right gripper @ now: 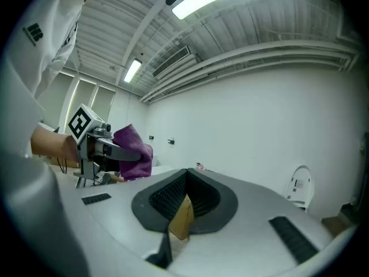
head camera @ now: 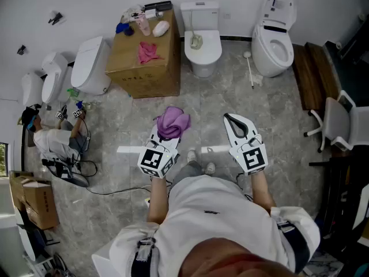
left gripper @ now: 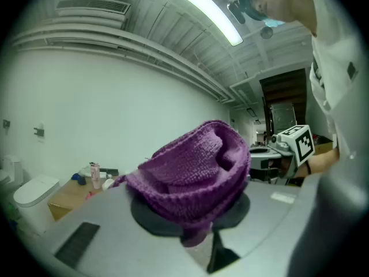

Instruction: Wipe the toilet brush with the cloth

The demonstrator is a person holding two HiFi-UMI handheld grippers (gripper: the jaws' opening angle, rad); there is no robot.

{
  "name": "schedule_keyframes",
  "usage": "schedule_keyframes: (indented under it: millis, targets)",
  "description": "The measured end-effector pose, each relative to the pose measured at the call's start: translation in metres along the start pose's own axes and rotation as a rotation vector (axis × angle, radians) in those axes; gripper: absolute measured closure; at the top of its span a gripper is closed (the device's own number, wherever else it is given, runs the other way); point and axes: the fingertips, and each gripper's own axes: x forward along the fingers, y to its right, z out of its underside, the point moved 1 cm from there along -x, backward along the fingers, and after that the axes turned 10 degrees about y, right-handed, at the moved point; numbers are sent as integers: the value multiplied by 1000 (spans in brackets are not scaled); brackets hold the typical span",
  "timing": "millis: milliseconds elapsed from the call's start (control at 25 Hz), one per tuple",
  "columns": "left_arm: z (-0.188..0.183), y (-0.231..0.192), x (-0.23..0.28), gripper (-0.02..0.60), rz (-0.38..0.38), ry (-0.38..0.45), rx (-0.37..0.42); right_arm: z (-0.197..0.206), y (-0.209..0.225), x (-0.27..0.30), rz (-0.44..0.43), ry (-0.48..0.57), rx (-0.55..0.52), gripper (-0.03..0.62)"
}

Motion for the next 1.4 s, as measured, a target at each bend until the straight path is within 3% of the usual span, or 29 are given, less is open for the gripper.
schedule_keyframes:
  millis: [200,720,1400]
  targets:
    - [6,15,-3,492,-16,-7,7,0,1,-11,24,47,25,597]
    - [13,3,40,492,-17,-6,37,19,41,11,67,0,41,597]
    - [20,-142,147,492,0,-15,20,53,103,166,58,-33,34,597]
